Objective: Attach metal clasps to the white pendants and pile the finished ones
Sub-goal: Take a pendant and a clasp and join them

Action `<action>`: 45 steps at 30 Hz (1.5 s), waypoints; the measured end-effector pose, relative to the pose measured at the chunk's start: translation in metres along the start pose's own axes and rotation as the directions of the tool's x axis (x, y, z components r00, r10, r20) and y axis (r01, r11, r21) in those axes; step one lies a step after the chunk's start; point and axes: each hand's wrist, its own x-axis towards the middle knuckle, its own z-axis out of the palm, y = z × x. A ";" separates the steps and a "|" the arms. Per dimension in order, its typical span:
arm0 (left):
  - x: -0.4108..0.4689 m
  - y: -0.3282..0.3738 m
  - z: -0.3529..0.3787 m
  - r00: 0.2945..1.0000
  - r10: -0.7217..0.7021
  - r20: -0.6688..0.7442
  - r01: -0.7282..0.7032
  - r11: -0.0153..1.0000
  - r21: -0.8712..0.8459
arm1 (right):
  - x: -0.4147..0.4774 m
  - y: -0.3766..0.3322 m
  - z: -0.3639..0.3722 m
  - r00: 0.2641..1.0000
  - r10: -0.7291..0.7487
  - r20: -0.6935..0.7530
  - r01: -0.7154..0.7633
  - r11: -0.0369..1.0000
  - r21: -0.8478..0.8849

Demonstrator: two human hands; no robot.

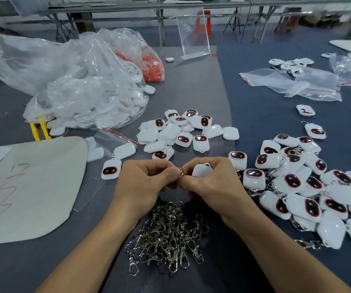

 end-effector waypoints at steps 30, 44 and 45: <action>-0.004 0.000 -0.005 0.928 0.364 -0.080 -0.317 0.884 0.343 | 0.003 0.003 0.003 0.968 -0.213 -0.135 0.159 0.931 -0.328; 0.000 0.000 -0.003 0.965 0.241 -0.107 -0.228 0.966 0.124 | -0.001 -0.002 0.005 0.925 -0.324 -0.198 0.278 0.933 -0.226; 0.000 0.000 -0.003 0.968 0.228 -0.108 -0.218 0.971 0.100 | -0.001 -0.002 0.005 0.924 -0.330 -0.193 0.286 0.932 -0.222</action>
